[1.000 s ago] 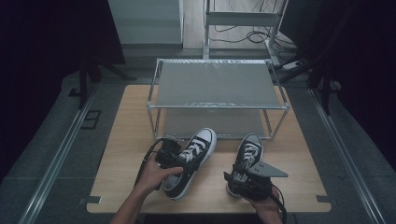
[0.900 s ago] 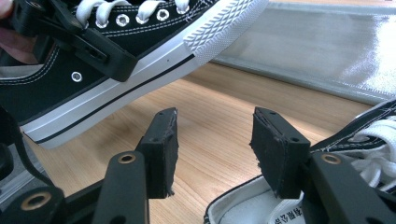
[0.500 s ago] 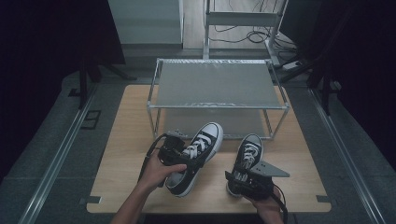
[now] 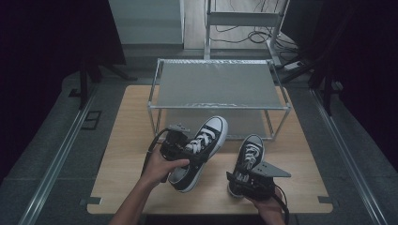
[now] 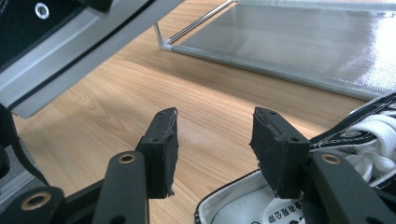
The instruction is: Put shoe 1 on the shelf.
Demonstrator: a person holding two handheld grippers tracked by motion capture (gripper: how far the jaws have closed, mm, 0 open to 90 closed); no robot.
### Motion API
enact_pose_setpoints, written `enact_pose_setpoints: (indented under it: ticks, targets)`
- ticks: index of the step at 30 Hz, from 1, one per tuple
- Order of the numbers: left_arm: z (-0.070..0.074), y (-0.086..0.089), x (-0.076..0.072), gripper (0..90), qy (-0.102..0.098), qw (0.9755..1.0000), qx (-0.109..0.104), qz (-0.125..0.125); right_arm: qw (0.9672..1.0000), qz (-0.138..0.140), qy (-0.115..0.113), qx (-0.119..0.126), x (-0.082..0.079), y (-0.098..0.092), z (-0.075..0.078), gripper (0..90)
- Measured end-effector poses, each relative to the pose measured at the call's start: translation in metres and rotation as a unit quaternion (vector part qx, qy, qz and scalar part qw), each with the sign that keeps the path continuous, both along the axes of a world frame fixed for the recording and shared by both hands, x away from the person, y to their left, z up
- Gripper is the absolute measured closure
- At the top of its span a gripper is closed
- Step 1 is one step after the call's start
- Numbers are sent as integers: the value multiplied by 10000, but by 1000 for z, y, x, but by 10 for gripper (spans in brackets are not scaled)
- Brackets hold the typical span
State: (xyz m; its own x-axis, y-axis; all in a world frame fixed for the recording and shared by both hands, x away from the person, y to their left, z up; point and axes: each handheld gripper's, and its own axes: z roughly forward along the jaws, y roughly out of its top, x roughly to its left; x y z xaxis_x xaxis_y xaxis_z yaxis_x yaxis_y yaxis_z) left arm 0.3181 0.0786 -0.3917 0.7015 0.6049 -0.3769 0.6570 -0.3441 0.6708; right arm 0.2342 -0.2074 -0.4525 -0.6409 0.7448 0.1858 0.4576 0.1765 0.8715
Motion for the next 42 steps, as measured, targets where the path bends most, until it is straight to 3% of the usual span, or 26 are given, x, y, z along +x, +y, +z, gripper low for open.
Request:
enact_pose_setpoints:
  ticks: [29, 42]
  targets:
    - [55, 5, 22, 116, -340, 9991, -210, 154, 10000, -16, 54, -19, 1, 1, -4, 507]
    - [71, 2, 41, 117, -326, 9986, -292, 285, 10000, -1, 84, -20, 2, 2, -5, 507]
